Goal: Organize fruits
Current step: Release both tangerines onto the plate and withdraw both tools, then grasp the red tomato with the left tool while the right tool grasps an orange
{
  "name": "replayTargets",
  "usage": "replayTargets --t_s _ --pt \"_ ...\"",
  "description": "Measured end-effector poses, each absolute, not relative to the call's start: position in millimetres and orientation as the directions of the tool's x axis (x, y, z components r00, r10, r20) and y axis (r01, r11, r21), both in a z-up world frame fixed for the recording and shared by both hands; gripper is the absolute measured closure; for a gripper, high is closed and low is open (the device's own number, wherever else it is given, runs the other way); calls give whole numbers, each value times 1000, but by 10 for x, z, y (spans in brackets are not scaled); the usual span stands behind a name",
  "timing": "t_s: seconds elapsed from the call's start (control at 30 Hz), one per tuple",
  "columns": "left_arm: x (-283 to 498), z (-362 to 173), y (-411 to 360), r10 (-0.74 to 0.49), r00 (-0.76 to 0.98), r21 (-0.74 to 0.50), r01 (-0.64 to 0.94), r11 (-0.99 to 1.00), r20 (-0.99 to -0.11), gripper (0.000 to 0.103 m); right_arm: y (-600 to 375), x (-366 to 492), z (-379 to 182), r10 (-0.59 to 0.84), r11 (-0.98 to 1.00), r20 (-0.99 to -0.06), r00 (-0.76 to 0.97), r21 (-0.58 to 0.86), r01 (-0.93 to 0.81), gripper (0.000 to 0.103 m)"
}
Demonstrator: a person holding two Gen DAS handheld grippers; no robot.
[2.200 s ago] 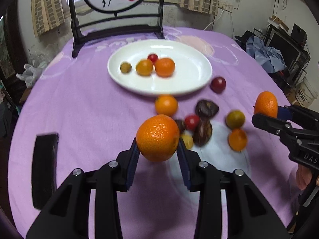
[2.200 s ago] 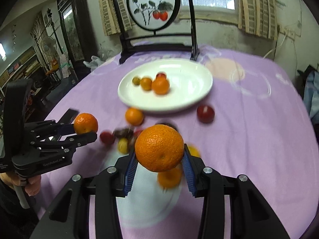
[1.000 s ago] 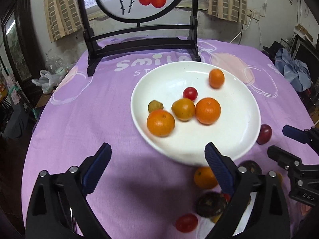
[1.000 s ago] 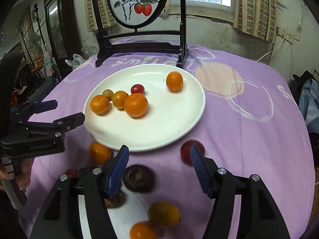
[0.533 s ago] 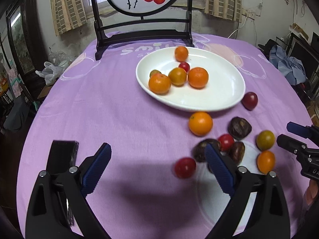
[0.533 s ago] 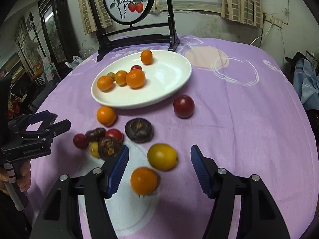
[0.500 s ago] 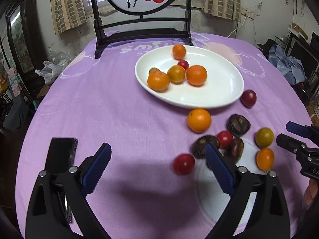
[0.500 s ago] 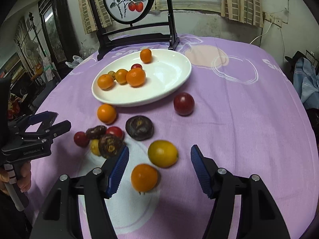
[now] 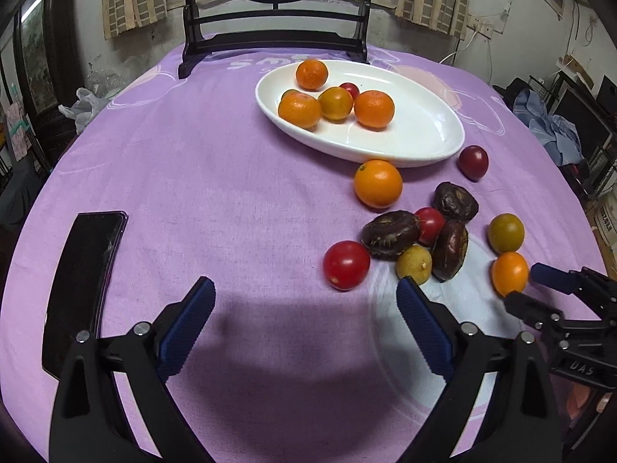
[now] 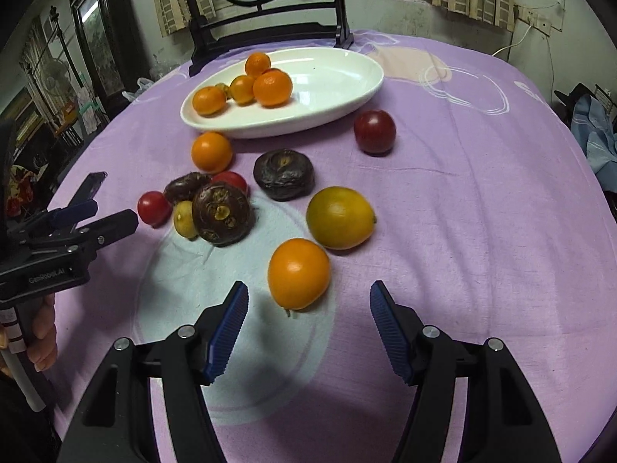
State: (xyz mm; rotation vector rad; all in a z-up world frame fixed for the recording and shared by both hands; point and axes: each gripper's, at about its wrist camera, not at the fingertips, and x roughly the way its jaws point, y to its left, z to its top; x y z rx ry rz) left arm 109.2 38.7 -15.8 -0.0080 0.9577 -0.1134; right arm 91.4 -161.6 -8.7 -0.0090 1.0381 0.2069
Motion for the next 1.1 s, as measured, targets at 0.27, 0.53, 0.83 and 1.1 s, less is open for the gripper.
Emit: replayTargets --t_s 0.27,0.53,0.83,1.1 --pt "1101 -237 454 -96 554 -57 86 995 -827 10 -1452 1027 -196 119 985 -854 507 38 -167 62" --pt "1158 -302 337 -73 551 -21 99 995 -831 10 -1623 1022 -204 206 976 -828 522 135 -171 67" --pt "1251 -415 209 -36 534 24 105 994 -845 27 -1611 984 -189 238 967 -829 506 154 -202 67" --pt "1339 -409 143 -44 533 20 113 993 -845 40 -1566 952 -187 242 964 -830 502 147 -222 67"
